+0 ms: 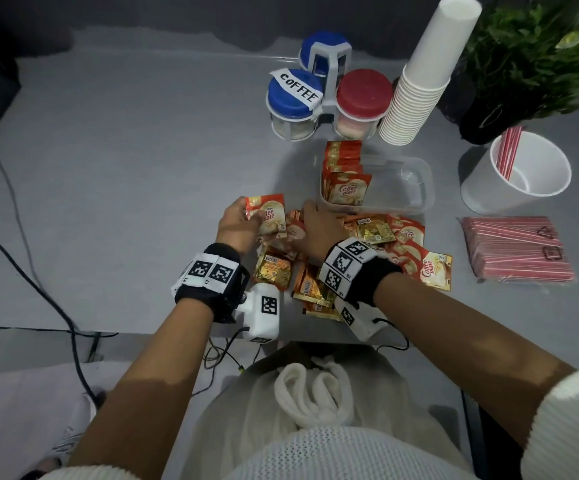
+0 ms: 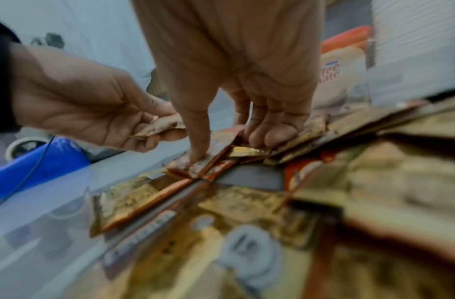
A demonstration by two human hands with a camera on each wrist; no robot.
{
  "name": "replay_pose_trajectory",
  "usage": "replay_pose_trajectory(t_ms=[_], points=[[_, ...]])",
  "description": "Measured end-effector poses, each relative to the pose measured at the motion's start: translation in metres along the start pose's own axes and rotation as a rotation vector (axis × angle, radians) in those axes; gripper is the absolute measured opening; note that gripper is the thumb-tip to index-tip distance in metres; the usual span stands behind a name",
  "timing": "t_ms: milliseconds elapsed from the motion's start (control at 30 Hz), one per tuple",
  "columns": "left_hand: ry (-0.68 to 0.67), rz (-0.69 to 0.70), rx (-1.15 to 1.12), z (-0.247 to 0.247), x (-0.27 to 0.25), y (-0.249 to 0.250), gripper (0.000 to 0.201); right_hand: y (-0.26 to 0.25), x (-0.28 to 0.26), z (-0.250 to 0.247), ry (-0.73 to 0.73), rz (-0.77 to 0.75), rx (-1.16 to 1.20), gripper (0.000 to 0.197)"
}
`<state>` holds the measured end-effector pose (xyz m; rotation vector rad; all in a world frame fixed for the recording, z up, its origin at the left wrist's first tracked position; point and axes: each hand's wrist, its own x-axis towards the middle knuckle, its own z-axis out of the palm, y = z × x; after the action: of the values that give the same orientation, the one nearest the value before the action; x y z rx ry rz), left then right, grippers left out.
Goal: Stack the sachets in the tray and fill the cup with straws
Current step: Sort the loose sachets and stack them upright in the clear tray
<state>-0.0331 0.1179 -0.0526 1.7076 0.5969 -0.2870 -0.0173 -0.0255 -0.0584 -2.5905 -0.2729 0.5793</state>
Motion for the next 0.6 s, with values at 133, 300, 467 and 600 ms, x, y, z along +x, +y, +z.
replay_pose_trajectory(t_ms=[133,300,467,600], points=[[0.044,-0.009,0.008,-0.001,0.0,-0.003,0.019,0.001,-0.002,-0.002,-0.006,0.021,0.11,0.034],[0.12,0.025,0.03,-0.004,-0.002,0.001,0.016,0.011,-0.003,-0.018,0.109,0.068,0.228,0.013],[0.094,0.058,0.04,0.003,-0.003,0.004,0.006,0.024,-0.006,-0.041,0.174,0.084,0.396,0.018],[-0.054,0.04,-0.015,0.021,-0.012,0.016,0.021,0.028,-0.007,-0.04,0.11,0.09,0.507,0.007]])
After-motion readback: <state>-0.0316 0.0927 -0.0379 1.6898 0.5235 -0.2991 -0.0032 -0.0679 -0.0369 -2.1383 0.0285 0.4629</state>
